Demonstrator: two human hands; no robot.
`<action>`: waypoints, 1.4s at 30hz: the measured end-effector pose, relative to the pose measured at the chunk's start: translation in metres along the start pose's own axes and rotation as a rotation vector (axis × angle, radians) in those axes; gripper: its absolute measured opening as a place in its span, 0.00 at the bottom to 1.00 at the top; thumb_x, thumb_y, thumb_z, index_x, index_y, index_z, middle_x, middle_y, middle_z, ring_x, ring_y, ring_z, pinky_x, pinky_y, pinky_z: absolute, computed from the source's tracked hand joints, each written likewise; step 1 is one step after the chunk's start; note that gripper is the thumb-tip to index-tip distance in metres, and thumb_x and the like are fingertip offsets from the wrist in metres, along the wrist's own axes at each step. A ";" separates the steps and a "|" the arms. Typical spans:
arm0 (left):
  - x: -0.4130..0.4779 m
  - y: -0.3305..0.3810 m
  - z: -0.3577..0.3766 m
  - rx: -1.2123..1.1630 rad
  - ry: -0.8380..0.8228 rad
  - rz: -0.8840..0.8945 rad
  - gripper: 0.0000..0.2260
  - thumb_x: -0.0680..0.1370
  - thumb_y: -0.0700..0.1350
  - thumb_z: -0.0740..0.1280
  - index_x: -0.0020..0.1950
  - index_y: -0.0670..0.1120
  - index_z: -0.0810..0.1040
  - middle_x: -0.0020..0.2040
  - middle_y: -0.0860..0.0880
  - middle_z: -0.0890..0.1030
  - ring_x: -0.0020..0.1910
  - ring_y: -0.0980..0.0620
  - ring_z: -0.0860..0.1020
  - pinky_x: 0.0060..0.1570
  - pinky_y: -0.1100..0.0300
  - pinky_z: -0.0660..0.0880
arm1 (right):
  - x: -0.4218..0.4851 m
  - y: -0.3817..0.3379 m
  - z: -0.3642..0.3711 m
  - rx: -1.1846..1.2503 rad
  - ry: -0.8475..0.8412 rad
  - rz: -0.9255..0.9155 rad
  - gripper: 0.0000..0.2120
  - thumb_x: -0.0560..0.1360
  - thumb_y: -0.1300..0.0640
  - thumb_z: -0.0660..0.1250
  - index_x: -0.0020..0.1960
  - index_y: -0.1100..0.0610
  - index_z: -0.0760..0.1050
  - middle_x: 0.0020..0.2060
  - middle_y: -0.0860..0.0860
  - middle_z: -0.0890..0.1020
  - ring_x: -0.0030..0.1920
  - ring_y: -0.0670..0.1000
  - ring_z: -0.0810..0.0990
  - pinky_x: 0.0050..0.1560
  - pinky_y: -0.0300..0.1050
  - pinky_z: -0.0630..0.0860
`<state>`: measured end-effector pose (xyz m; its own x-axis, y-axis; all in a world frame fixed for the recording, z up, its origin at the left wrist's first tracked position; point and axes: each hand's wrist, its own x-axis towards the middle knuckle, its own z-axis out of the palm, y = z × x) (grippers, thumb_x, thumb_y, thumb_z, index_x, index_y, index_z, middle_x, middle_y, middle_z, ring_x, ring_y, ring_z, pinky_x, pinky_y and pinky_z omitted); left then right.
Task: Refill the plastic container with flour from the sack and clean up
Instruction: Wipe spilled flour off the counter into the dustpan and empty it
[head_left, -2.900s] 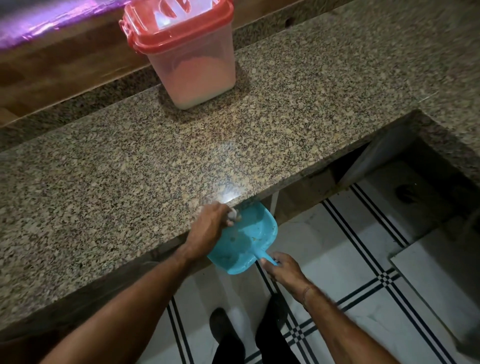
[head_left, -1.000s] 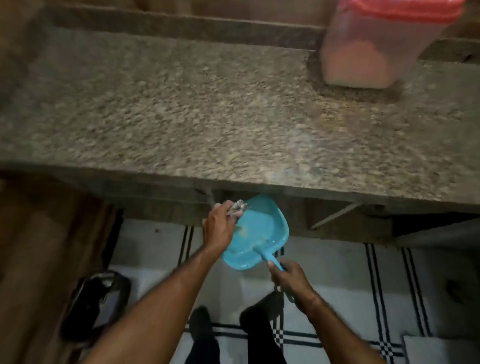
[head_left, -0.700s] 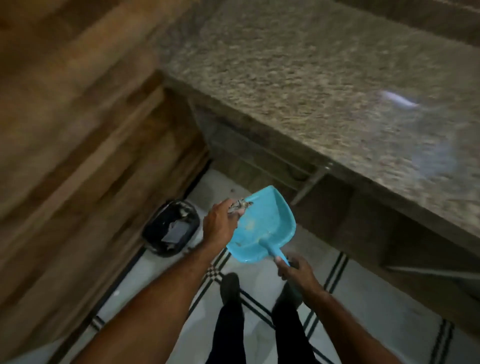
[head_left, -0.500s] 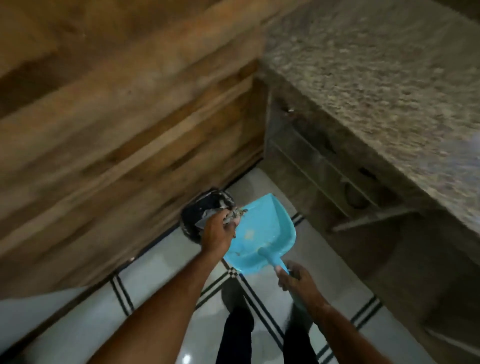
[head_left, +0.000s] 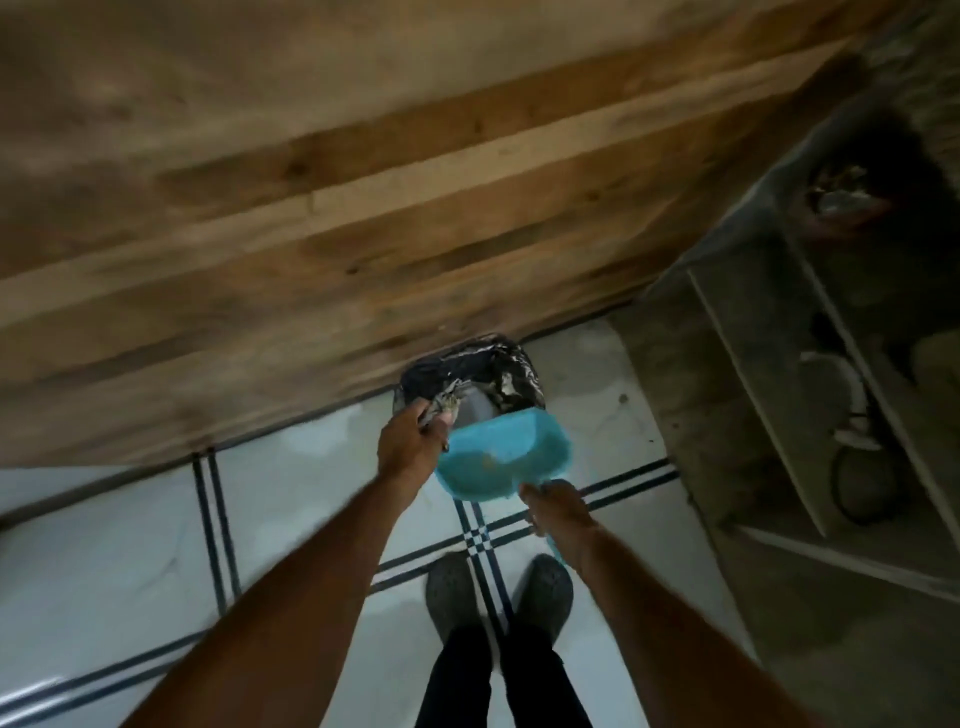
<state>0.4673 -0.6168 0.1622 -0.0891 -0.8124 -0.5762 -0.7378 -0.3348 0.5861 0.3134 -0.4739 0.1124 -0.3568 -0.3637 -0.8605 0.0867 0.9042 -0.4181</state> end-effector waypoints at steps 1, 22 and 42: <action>0.016 -0.008 0.008 -0.006 0.006 -0.014 0.13 0.81 0.54 0.68 0.55 0.45 0.81 0.53 0.45 0.85 0.53 0.43 0.82 0.50 0.52 0.77 | 0.022 -0.011 0.008 0.000 0.000 0.007 0.11 0.81 0.53 0.68 0.42 0.57 0.75 0.29 0.52 0.77 0.29 0.50 0.75 0.29 0.41 0.72; 0.145 -0.066 0.072 -0.465 0.116 -0.234 0.19 0.82 0.53 0.68 0.68 0.43 0.80 0.59 0.43 0.85 0.54 0.45 0.84 0.57 0.51 0.81 | 0.136 -0.017 0.073 -0.092 0.042 -0.193 0.18 0.79 0.47 0.65 0.65 0.54 0.77 0.53 0.55 0.83 0.56 0.60 0.83 0.59 0.58 0.80; 0.172 -0.123 0.111 -0.720 0.059 -0.278 0.11 0.84 0.52 0.66 0.57 0.45 0.81 0.48 0.50 0.86 0.45 0.54 0.85 0.47 0.57 0.83 | 0.210 0.018 0.118 -0.434 0.248 -0.291 0.25 0.76 0.46 0.73 0.71 0.51 0.76 0.67 0.57 0.69 0.66 0.59 0.74 0.58 0.54 0.79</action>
<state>0.4680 -0.6621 -0.0720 0.0860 -0.6705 -0.7369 -0.1095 -0.7415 0.6619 0.3499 -0.5602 -0.1103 -0.5203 -0.5954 -0.6121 -0.4188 0.8026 -0.4247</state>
